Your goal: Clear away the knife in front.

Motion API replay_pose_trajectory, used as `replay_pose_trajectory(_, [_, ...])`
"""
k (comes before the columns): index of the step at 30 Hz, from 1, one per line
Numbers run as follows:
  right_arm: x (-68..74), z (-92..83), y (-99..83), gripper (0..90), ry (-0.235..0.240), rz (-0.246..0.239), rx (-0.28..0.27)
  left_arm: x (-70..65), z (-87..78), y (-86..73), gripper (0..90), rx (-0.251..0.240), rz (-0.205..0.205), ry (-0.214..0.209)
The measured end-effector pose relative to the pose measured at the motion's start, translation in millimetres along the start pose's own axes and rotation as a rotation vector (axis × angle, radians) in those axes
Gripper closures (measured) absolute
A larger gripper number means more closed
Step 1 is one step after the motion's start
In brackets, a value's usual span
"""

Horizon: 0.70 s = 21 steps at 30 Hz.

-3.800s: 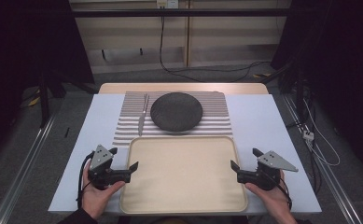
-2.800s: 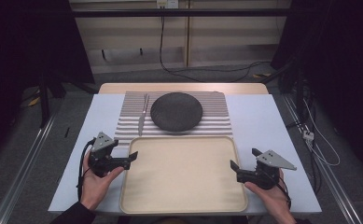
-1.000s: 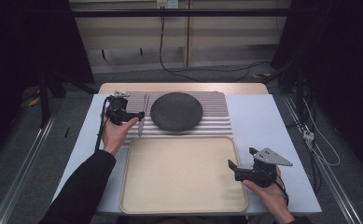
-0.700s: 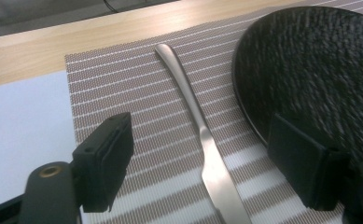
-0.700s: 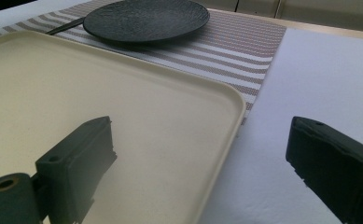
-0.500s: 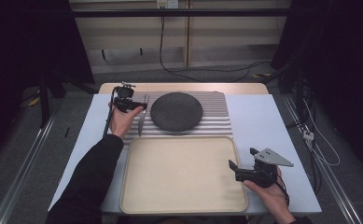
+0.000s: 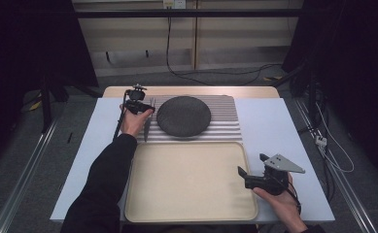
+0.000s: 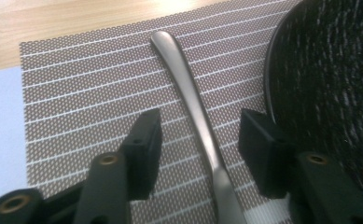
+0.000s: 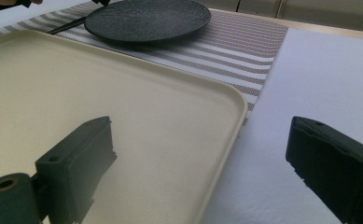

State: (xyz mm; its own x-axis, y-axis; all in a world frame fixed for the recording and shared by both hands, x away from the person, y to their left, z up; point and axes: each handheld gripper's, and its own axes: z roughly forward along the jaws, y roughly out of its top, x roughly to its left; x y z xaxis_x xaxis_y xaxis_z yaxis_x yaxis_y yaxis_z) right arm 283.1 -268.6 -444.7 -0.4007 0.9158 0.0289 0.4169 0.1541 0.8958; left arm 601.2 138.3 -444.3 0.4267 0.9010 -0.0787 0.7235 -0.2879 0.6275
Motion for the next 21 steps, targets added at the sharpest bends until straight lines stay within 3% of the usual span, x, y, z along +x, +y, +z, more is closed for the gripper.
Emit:
replay_pose_trajectory(7, [-0.6, -0.2, -0.2, 7.5, -0.001, 0.005, 0.0, -0.1, 11.9, 1.7, 64.2, 0.024, -0.003, 0.001])
replay_pose_trajectory(12, [-0.6, -0.4, -0.3, 7.4, -0.002, 0.004, 0.0, -5.3, 16.0, 5.0, 68.7, 0.028, 0.009, 0.033])
replay_pose_trajectory(21, [-0.4, -0.4, -0.4, 7.4, 0.0, 0.001, -0.001, -7.5, 14.1, 7.0, 74.5, 0.069, -0.001, 0.038])
